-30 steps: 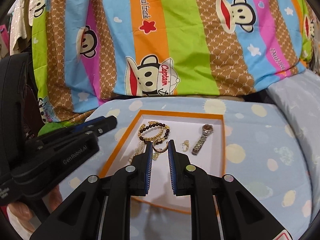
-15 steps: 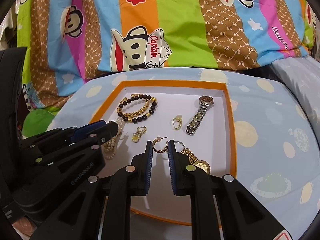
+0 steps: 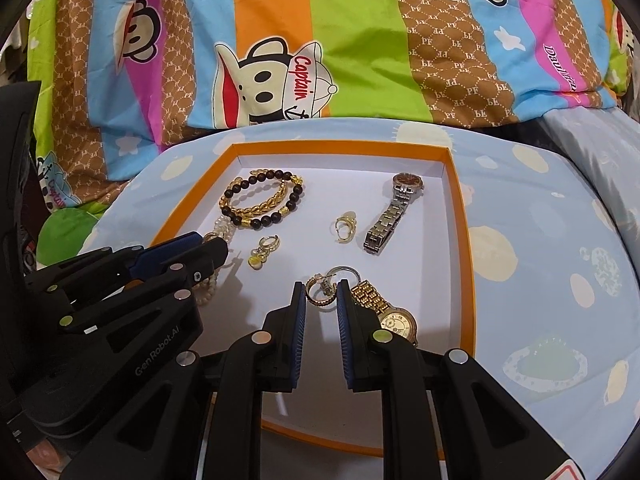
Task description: Organize jewelry
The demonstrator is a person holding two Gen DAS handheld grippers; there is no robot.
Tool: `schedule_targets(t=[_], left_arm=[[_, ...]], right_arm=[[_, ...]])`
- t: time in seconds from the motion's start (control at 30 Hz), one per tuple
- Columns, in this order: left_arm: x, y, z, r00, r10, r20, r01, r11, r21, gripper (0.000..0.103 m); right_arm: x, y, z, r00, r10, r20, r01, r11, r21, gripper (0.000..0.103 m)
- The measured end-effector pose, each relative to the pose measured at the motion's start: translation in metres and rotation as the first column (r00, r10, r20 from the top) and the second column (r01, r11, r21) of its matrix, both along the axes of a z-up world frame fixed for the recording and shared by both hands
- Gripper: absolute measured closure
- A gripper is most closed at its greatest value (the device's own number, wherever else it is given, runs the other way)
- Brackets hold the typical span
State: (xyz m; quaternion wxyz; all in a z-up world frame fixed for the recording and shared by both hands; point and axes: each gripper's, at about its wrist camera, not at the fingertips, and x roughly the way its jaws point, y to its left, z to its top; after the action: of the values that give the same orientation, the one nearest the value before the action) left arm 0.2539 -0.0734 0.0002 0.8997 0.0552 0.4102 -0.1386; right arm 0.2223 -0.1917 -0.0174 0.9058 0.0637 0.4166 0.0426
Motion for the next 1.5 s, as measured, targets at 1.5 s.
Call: schedule_targets(t=[1.5], left_arm=[[0.003, 0.031, 0.029, 1.0, 0.005, -0.005, -0.006, 0.983, -0.185, 0.068]], right_arm=[[-0.004, -0.018, 0.013, 0.998, -0.045, 0.044, 0.044, 0.998, 0.033, 0.078]])
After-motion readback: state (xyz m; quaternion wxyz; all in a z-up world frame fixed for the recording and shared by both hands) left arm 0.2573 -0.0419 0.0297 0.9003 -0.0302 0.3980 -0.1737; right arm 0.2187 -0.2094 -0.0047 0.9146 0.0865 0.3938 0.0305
